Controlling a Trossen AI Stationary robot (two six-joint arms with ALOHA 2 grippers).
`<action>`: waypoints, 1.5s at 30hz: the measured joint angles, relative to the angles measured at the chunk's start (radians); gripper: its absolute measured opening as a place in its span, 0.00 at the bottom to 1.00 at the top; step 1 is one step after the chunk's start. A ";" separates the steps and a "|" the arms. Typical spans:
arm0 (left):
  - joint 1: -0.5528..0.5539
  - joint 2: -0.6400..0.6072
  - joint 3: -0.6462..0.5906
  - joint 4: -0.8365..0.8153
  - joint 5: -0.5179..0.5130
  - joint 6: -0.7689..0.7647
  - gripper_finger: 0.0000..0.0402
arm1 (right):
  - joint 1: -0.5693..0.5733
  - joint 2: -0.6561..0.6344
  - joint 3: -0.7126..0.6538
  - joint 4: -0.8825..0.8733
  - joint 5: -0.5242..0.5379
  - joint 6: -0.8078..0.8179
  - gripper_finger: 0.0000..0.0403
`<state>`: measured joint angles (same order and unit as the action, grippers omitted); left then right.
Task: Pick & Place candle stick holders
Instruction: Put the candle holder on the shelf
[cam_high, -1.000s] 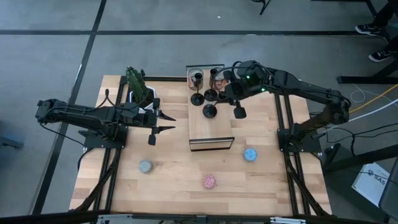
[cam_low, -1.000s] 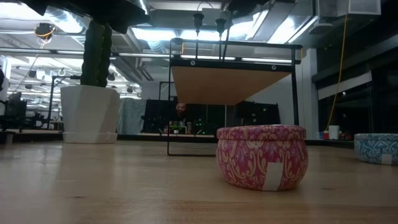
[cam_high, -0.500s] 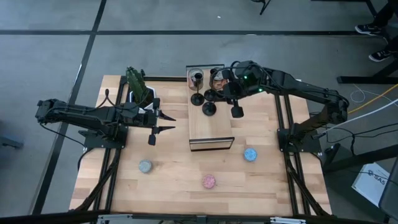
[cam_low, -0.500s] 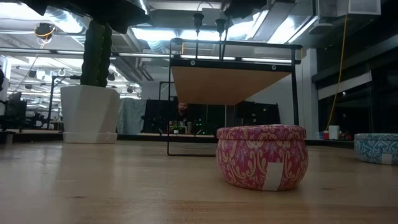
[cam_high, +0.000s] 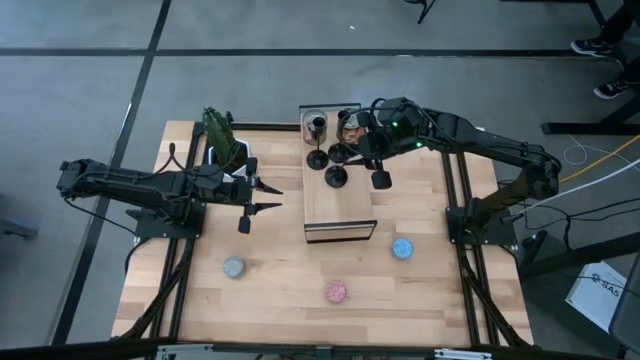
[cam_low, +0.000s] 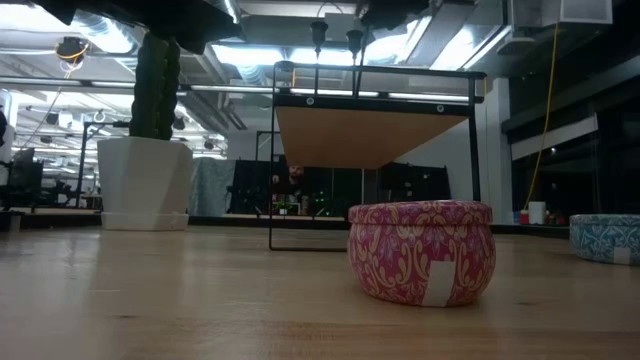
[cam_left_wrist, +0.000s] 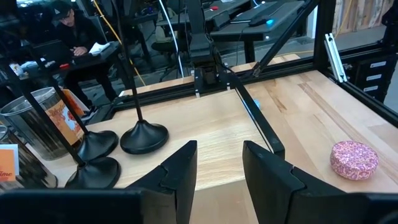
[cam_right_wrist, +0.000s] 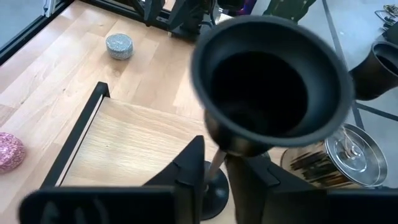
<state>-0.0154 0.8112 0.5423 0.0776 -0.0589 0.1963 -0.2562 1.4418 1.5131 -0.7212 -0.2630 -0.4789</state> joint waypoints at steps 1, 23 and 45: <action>0.000 0.000 0.000 0.000 0.000 0.000 0.31 | 0.000 0.000 0.000 0.000 0.000 0.000 0.19; 0.000 0.000 0.000 0.000 0.000 0.000 0.31 | 0.000 -0.004 0.000 -0.052 0.174 0.045 0.37; 0.000 0.000 0.000 0.000 0.000 0.000 0.31 | 0.128 -0.004 -0.228 -0.091 0.231 0.156 0.17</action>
<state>-0.0151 0.8112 0.5423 0.0776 -0.0589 0.1963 -0.1283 1.4376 1.2853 -0.8124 -0.0322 -0.3227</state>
